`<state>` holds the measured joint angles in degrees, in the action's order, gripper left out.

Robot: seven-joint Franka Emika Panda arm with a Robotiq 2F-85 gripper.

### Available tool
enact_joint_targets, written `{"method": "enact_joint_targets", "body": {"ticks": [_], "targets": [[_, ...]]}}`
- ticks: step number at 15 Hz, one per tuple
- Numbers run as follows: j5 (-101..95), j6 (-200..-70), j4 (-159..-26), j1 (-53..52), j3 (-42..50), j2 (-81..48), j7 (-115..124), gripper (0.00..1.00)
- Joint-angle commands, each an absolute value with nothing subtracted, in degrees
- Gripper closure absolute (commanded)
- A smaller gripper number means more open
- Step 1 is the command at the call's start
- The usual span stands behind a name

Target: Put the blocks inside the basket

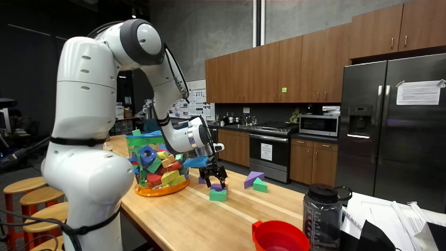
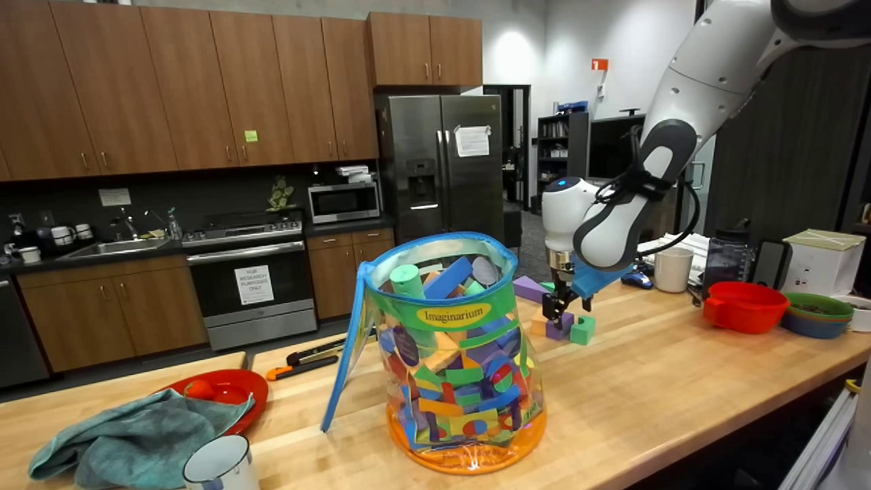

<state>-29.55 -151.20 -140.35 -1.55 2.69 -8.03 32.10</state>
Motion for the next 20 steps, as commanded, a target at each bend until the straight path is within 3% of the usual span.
{"method": "enact_joint_targets", "body": {"ticks": [1, 20], "targets": [[-32.2, -151.6, -139.1, -3.0, 4.6, -9.3, 34.9, 0.0], [-32.6, -144.8, -138.9, -3.9, 5.2, -11.1, 35.6, 0.0]]}}
